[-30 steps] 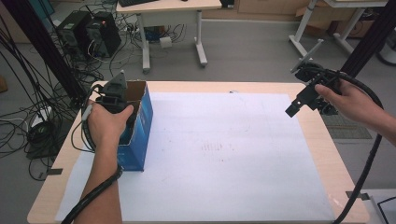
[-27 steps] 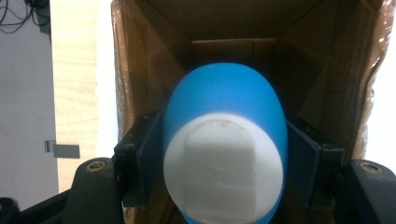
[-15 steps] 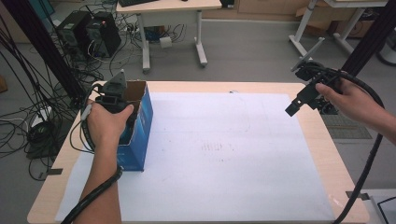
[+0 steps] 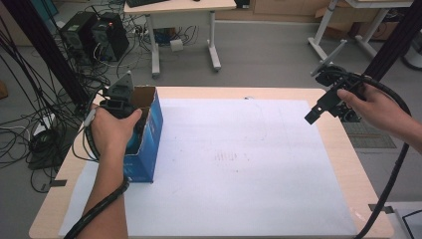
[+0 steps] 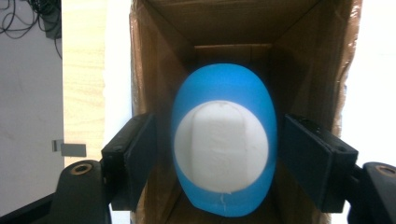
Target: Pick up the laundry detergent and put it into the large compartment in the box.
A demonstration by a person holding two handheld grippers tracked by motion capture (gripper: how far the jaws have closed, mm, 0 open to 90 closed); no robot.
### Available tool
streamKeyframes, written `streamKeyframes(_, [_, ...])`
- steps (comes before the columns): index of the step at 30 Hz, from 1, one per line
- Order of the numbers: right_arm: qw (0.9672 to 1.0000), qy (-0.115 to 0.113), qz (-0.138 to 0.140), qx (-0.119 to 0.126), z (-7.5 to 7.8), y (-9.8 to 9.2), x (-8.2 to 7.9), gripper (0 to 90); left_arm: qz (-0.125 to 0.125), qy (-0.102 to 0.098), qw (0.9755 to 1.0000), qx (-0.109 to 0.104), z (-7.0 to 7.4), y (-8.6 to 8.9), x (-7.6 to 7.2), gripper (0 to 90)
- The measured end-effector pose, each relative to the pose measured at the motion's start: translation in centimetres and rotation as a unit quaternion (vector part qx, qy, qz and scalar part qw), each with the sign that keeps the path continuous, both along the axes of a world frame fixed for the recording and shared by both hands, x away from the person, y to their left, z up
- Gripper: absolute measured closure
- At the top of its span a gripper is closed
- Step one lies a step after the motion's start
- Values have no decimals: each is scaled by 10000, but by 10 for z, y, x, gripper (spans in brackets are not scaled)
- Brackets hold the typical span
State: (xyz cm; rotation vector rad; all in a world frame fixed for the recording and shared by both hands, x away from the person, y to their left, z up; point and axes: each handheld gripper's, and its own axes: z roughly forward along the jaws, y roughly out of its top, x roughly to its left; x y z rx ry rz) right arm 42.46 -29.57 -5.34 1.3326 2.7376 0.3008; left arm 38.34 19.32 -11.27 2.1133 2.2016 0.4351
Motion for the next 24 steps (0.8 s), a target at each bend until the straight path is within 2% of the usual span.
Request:
streamKeyframes(7, [10000, -17, -12, 18, 1, -1, -2, 35, -24, -17, 10000, 17, 9, -2, -3, 225])
streamKeyframes(24, [10000, -23, 3, 40, 2, -1, -3, 35, -64, -264, 9996, -101, 41, -2, -16, 89])
